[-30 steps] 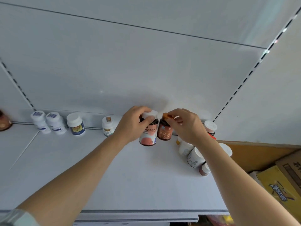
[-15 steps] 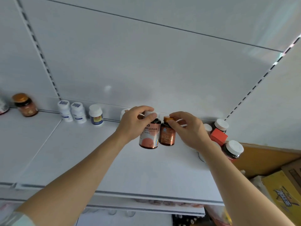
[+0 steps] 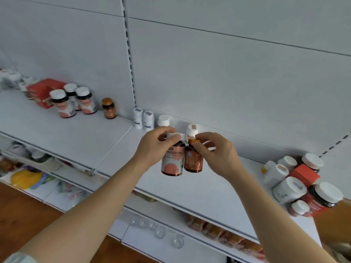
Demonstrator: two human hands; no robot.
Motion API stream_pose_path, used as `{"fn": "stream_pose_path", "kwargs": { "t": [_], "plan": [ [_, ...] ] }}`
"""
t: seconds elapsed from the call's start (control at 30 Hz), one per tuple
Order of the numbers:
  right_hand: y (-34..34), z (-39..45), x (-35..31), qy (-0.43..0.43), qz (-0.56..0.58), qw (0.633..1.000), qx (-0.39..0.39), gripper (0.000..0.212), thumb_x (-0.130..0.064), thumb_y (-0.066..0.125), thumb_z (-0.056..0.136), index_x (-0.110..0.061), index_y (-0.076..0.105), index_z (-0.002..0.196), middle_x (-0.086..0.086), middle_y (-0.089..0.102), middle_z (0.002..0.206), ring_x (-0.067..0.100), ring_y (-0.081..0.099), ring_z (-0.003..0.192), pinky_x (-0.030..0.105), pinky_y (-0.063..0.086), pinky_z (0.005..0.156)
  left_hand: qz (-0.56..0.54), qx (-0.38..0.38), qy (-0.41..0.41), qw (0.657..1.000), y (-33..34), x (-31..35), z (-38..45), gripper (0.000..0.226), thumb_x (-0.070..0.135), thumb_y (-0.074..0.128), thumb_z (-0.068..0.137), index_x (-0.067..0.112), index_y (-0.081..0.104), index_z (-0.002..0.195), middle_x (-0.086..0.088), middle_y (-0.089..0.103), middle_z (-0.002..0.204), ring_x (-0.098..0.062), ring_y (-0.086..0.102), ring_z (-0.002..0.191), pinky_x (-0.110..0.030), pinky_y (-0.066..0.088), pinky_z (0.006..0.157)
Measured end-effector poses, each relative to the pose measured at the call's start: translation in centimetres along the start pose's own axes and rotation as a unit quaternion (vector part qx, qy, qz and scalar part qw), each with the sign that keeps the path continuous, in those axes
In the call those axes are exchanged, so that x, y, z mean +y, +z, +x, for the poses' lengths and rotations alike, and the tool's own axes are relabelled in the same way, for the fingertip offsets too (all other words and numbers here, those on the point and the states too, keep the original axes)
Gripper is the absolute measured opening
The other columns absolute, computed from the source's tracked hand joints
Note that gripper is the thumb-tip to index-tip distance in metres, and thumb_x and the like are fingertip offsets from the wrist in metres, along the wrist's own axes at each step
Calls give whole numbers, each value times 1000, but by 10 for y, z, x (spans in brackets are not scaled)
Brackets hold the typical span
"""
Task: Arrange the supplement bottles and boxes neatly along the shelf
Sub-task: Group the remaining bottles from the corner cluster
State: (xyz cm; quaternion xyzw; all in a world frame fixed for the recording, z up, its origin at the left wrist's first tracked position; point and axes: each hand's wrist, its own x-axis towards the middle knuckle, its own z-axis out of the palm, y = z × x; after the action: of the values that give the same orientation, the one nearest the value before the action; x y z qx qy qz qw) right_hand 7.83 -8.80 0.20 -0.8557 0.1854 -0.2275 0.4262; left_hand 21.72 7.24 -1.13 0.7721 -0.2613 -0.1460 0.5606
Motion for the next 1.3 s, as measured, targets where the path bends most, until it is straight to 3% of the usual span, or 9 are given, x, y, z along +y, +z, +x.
{"fn": "stream_pose_path", "kwargs": {
  "t": [0.23, 0.37, 0.5, 0.77, 0.9, 0.97, 1.1, 1.2, 1.3],
  "plan": [
    [49, 6, -29, -16, -7, 999, -32, 14, -33, 70, 88, -30, 70, 102, -12, 69, 102, -1, 62, 85, 7, 45, 71, 2, 26, -2, 1000, -58, -16, -18, 19, 43, 72, 84, 40, 70, 102, 15, 72, 99, -1, 66, 95, -37, 54, 92],
    [83, 11, -54, -13, -15, 999, -31, 19, -35, 69, 89, -27, 71, 106, -12, 68, 103, -4, 61, 86, 4, 43, 71, -10, 26, 3, 1000, -100, -27, -18, 24, 45, 73, 82, 37, 70, 104, 14, 72, 101, -4, 66, 97, -40, 54, 93],
    [124, 13, -87, 6, -11, 999, -30, 19, -37, 68, 89, -30, 69, 106, -14, 68, 104, -2, 62, 88, 9, 45, 73, -7, 14, 2, 1000, -152, -40, -18, 25, 41, 72, 85, 33, 70, 109, 16, 69, 101, -1, 64, 98, -34, 53, 93],
    [206, 22, -140, 1, -6, 1000, -29, 13, -34, 68, 90, -31, 69, 103, -22, 67, 97, -7, 59, 87, 1, 41, 66, -14, 12, 7, 1000, -244, -71, -8, 26, 43, 72, 84, 35, 70, 109, 16, 68, 104, -1, 62, 100, -31, 53, 91],
    [229, 44, -154, -2, -19, 999, -44, 19, -38, 68, 90, -28, 71, 105, -21, 68, 97, -1, 63, 87, 9, 46, 70, -16, 17, 5, 1000, -274, -81, 6, 27, 41, 71, 86, 33, 69, 112, 20, 65, 104, 4, 59, 101, -27, 50, 89],
    [238, 59, -157, 0, -20, 999, -48, 15, -37, 69, 89, -29, 70, 101, -22, 67, 96, -4, 62, 85, 6, 45, 68, -18, 21, 3, 1000, -284, -86, 16, 26, 39, 71, 86, 33, 69, 111, 22, 65, 102, 6, 59, 99, -26, 50, 88],
    [257, 98, -153, -16, -75, 997, -28, 13, -34, 72, 87, -29, 69, 99, -19, 67, 92, -6, 63, 81, 6, 46, 64, -10, 23, -2, 1000, -303, -97, 42, 25, 39, 73, 85, 34, 69, 109, 20, 67, 101, 1, 62, 98, -32, 54, 91],
    [271, 133, -141, -50, -150, 987, -24, 20, -32, 69, 87, -27, 68, 107, -9, 66, 101, 6, 64, 88, 21, 52, 78, 8, 27, -1, 1000, -314, -100, 69, 27, 40, 74, 83, 34, 69, 109, 18, 68, 106, -2, 62, 101, -34, 53, 94],
    [281, 166, -123, -71, -210, 975, -11, 22, -29, 66, 90, -24, 71, 111, -2, 69, 107, 20, 60, 99, 31, 48, 85, 31, 20, 6, 999, -319, -99, 96, 31, 41, 74, 83, 32, 68, 112, 18, 67, 109, 0, 61, 103, -32, 52, 94]
  ]
}}
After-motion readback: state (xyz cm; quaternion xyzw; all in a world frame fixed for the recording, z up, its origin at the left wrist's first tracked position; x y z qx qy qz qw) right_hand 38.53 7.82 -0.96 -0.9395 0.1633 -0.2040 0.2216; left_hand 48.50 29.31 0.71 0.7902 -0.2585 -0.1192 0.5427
